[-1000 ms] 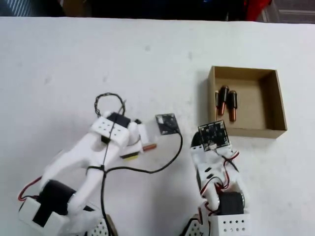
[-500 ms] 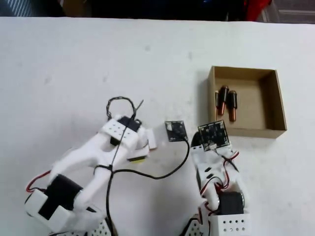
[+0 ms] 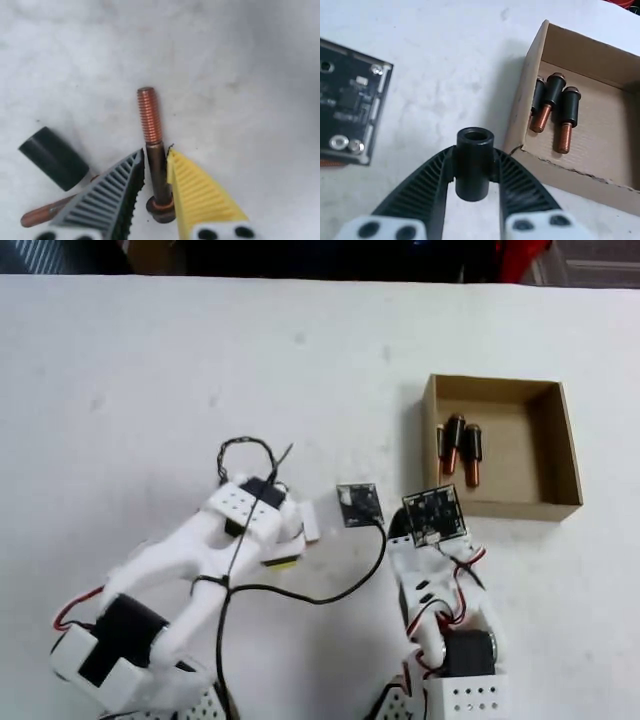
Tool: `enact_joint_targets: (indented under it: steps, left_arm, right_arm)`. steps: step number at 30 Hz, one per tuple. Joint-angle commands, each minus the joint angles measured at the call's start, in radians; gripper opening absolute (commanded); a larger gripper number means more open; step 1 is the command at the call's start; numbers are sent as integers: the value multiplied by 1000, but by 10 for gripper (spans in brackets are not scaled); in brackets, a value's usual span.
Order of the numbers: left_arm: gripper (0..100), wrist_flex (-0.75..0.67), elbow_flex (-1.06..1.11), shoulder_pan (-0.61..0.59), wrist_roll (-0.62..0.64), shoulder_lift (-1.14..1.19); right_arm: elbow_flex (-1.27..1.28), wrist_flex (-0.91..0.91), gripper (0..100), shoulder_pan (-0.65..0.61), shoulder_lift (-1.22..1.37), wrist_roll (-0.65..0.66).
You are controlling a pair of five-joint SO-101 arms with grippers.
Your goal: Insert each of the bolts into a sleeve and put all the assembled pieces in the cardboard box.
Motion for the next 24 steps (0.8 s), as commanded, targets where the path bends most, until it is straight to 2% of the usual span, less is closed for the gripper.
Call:
enact_joint_targets:
  steps: [1,17,24]
  left_arm:
    - [109,-15,-34,-1,-14,-2]
    - [109,48,-9,-7,-15,-2]
    - [109,55,-5,-77,-12,-2]
  right_arm:
    - [-8,-15,17,5,-10,-11]
    - [-11,27,17,4,-10,-11]
    - [-11,27,17,7,-10,-11]
